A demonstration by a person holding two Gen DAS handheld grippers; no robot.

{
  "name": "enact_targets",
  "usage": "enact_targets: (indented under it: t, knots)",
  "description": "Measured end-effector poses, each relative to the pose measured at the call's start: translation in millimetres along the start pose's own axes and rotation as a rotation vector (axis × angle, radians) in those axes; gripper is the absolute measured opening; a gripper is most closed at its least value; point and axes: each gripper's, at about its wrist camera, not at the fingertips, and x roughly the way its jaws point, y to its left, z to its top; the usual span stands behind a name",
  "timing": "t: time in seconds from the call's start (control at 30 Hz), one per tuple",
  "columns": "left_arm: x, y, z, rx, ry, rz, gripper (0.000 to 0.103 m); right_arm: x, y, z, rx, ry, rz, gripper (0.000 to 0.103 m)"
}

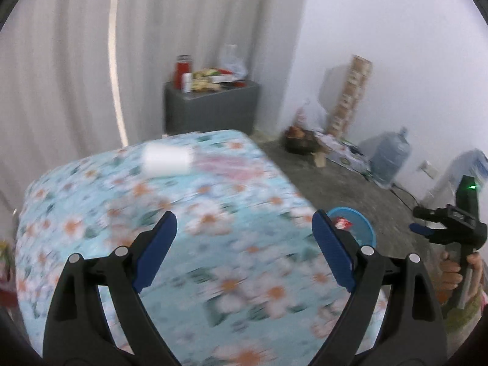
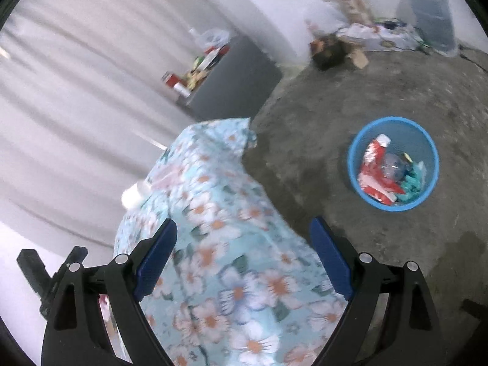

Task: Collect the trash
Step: 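Move both tools back over the white paper cup on the bed, then grasp the white paper cup with the left tool while the right tool grasps the clear plastic bag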

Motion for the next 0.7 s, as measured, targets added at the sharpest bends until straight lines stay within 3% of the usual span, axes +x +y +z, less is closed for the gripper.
enact_targets:
  t: [0.2,0.47,0.6,0.7]
  knots:
    - [-11,53,-21,-0.103,0.002,0.086,0.086,20,44,2,-0.089,0.066,0.033,0.086]
    - [-4,91,-28,-0.158,-0.008,0.123,0.086,65,106,6,-0.195,0.181,0.106,0.086]
    - [10,104,-16,-0.173,-0.032,0.101,0.086,98,131,14,-0.204,0.247,0.17,0.086]
    - [27,119,0,-0.217,-0.057,0.015,0.086,132,141,25,-0.169,0.3,0.235,0.086]
